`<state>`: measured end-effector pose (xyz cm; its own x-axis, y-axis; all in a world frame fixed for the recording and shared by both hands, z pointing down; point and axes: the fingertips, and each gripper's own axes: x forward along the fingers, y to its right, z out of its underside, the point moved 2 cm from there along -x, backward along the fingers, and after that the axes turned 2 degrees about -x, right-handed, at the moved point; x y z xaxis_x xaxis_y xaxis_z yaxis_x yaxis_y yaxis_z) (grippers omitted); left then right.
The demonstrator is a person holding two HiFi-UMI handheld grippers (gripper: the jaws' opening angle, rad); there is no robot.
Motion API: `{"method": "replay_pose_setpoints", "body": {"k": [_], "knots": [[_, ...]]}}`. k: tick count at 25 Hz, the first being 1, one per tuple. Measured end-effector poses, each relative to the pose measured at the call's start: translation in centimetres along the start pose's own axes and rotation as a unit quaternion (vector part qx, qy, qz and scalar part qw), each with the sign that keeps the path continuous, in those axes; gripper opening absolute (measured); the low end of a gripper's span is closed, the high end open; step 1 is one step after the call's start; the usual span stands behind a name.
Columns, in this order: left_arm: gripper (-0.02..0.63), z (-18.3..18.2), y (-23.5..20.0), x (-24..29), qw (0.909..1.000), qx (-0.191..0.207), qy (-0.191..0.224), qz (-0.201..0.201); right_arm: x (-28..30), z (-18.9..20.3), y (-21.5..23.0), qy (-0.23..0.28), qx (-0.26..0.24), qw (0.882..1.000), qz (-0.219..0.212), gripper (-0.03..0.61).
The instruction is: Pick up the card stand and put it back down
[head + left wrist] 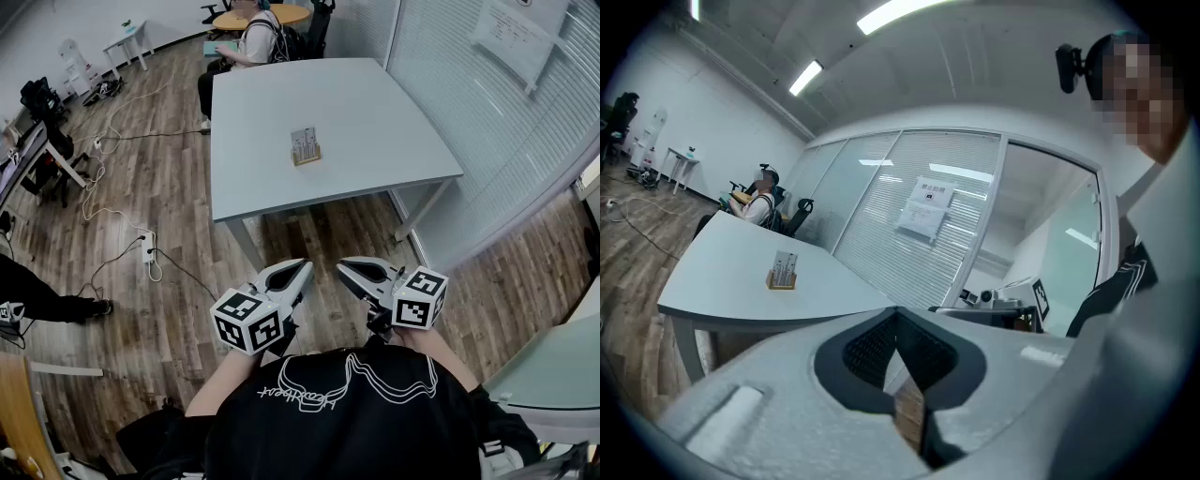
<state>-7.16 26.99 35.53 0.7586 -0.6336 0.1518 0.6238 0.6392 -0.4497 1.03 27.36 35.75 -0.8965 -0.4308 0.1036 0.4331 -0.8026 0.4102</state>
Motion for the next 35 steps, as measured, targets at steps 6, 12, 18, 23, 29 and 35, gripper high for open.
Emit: {"method": "replay_pose_setpoints", "body": {"k": [6,12,18,23,29,35], "knots": [[0.014,-0.3,0.4,-0.3,1.0,0.006,0.004,0.001,0.4,-0.4,0.0,-0.001,-0.006,1.0,-0.006,0.008],[0.014,-0.7,0.3,-1.0,1.0,0.006,0.006,-0.002,0.8,-0.4,-0.6,-0.004,-0.009,1.0,-0.008,0.008],[0.014,0.1,0.3,0.1,0.9999,0.006,-0.007,0.005,0.3,0.2,0.6,-0.001,0.015,1.0,0.004,0.009],[0.014,0.4,-0.9,2.2,0.9999,-0.003,-0.01,0.002,0.2,0.5,3.2,-0.005,0.028,1.0,0.008,0.009],[0.014,-0.7,-4.2,5.2,0.9995,-0.011,-0.02,-0.02,1.8,-0.7,7.7,-0.004,0.049,0.999,0.003,0.009],[0.014,-1.8,-8.5,8.9,0.9986,-0.016,-0.039,-0.03,4.8,-1.9,12.6,-0.022,0.062,0.998,-0.002,0.009]]}}
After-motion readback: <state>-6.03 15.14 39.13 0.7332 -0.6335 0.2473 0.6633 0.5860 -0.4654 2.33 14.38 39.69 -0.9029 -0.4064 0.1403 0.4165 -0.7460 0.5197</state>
